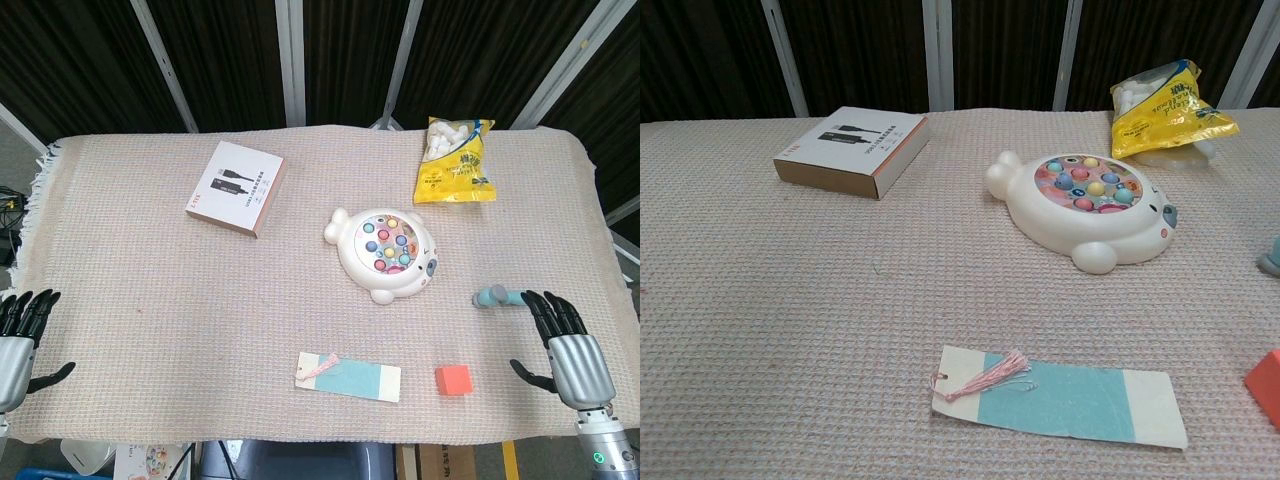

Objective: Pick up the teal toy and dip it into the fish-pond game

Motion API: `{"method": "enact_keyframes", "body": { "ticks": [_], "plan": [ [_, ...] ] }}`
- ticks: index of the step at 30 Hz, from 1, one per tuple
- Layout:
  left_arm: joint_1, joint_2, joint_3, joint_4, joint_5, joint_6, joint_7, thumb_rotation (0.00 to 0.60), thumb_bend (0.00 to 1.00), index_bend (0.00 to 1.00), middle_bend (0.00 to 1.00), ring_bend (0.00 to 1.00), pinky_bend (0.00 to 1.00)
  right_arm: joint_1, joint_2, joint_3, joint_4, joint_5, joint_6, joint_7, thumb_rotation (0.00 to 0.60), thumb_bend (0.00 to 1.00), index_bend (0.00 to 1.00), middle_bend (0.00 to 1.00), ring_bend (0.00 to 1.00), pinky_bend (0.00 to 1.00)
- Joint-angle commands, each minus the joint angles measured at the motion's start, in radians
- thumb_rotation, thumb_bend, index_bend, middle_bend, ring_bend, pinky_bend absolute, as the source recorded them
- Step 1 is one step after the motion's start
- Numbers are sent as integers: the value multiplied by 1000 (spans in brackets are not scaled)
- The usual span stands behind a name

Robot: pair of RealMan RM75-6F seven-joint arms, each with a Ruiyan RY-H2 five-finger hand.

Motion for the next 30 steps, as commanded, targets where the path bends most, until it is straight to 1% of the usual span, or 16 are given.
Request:
{"method": "enact_keyframes", "body": {
  "ticks": [1, 5, 8, 10, 15, 17, 20, 25, 27, 30],
  "plan": [
    [-4, -1, -1, -2, -4, -9, 1, 600, 110, 84, 65, 0, 0, -1, 2, 4, -7, 4, -4, -7, 600, 213, 65, 128, 76, 112],
    [-4, -2, -1, -6, 5, -3, 6, 600, 110, 84, 66, 0, 0, -3, 10, 10, -13, 8, -6, -10, 600, 214, 56, 129, 76, 112],
    [-2, -3, -1, -7, 9, 2, 10, 600, 110, 86, 66, 0, 0, 4, 27, 20, -18, 22, -23, -9, 600, 213, 8, 128, 76, 112],
    [-1, -2, 0, -11, 13, 7, 14, 600, 110, 87, 67, 0, 0, 14, 43, 32, -24, 37, -42, -1, 600, 213, 0, 128, 70, 112],
    [6, 7, -2, -25, 25, 29, 28, 600, 110, 87, 67, 0, 0, 73, 98, 76, -16, 127, -173, 58, 600, 213, 0, 93, 28, 112],
    [8, 12, -2, -36, 28, 35, 40, 600, 110, 87, 67, 0, 0, 109, 111, 96, 13, 163, -244, 80, 600, 214, 0, 90, 27, 112],
    [12, 19, 0, -55, 34, 41, 59, 600, 110, 87, 67, 0, 0, 158, 104, 113, 71, 199, -344, 117, 600, 214, 0, 89, 27, 112],
    [15, 27, 2, -89, 42, 46, 94, 600, 110, 87, 66, 0, 0, 236, 67, 120, 185, 234, -514, 188, 600, 215, 0, 89, 26, 112],
    [15, 29, 4, -102, 44, 44, 108, 600, 110, 87, 66, 0, 0, 261, 45, 119, 231, 238, -565, 211, 600, 231, 0, 89, 26, 112],
    [14, 33, 6, -120, 44, 38, 127, 600, 110, 88, 66, 0, 0, 290, 6, 110, 297, 233, -628, 241, 600, 294, 0, 89, 31, 112]
  ]
}}
